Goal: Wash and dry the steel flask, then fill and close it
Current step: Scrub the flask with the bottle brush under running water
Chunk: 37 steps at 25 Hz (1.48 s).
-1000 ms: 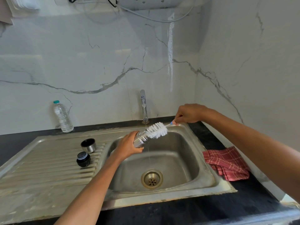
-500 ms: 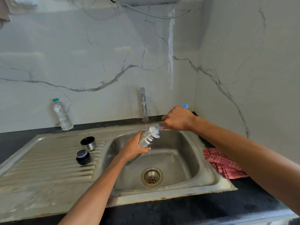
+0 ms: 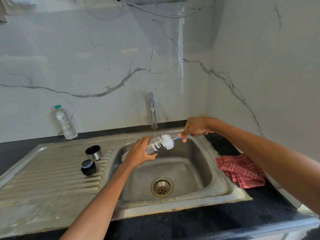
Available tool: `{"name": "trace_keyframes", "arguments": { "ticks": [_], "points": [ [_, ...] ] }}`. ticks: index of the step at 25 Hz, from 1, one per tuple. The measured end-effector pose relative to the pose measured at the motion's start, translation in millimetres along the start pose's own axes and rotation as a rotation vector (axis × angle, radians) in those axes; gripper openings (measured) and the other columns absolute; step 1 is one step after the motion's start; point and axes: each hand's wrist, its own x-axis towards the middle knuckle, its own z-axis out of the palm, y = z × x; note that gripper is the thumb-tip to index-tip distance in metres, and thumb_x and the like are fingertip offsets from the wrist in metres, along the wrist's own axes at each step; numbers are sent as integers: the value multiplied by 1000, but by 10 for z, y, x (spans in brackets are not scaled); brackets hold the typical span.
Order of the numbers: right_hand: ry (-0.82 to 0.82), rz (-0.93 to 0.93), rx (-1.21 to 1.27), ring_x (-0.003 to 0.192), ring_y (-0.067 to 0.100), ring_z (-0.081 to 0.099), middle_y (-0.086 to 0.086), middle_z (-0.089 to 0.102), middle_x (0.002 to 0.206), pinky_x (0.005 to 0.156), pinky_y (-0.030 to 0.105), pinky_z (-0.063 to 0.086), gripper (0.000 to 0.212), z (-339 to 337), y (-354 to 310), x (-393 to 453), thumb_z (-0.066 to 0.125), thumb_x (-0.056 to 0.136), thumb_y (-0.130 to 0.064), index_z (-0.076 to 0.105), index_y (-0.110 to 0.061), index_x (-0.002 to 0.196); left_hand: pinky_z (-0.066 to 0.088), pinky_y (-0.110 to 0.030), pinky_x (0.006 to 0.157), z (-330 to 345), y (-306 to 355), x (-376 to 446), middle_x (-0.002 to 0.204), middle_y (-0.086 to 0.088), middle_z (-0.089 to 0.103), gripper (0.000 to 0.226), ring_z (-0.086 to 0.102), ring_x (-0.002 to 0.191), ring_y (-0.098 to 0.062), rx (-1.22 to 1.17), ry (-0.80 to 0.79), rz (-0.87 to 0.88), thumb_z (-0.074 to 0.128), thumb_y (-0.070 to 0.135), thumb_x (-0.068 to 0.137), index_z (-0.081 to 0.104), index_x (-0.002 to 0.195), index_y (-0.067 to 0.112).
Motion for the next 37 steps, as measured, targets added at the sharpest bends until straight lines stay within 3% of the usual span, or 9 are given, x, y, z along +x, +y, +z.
{"name": "trace_keyframes", "arguments": {
  "ticks": [4,6,10,14,19,24,30,34,37],
  "points": [
    [400,-278,-814,84,30,68,1,72,91,67,30,39,41,-18,-18,-69,46,101,-58,74,-31,112,51,-39,96,-89,-2,19,129,9,61,81,60,112,-13,-143,-75,-48,84,48,68,46,138,36],
    [566,-562,-1163,70,33,68,1,69,84,58,31,36,39,17,79,-48,45,103,-53,70,-23,108,51,-32,91,-133,-1,8,125,13,63,78,62,106,-7,-161,-143,-47,85,45,69,47,135,37],
    [581,-695,-1314,41,24,56,-4,60,61,45,25,24,24,46,154,9,72,90,-46,73,-21,92,46,-23,83,-106,29,-44,121,12,64,72,60,101,-1,-206,-211,-50,88,31,74,49,134,29],
    [593,-699,-1325,55,26,66,-4,68,74,51,28,28,27,17,25,101,58,100,-47,71,-24,102,51,-27,84,-90,61,-39,120,9,64,72,63,101,-7,-227,-147,-63,88,32,73,48,133,28],
    [301,-306,-969,91,32,68,4,72,98,72,31,42,42,132,-202,116,41,105,-52,71,-23,114,54,-34,88,-70,92,-50,120,9,63,72,62,101,-8,-170,-117,-55,85,40,70,48,131,31],
    [-130,81,-72,44,12,23,-5,33,55,46,24,21,38,125,-212,283,59,100,-47,79,-15,103,48,-42,98,17,188,-18,134,-5,60,82,58,117,-26,-1,-45,14,83,42,73,46,142,21],
    [-244,134,70,44,12,22,-5,31,58,43,22,20,35,-111,95,55,59,99,-49,76,-20,103,45,-42,99,-17,25,-64,138,-9,58,82,56,121,-29,115,4,71,85,40,77,47,144,15],
    [441,-357,-869,75,22,57,-7,63,83,73,35,43,15,27,156,168,65,96,-29,67,-22,109,49,-32,86,-36,72,-25,127,2,63,76,62,106,-17,-76,-79,-33,86,38,74,49,138,24],
    [964,-832,-1293,67,26,54,5,59,82,67,39,44,17,138,276,222,51,102,-12,66,-17,109,52,-31,86,-103,46,-15,121,9,66,69,64,102,-6,-262,-216,-99,87,36,73,47,129,34]
  ]
}}
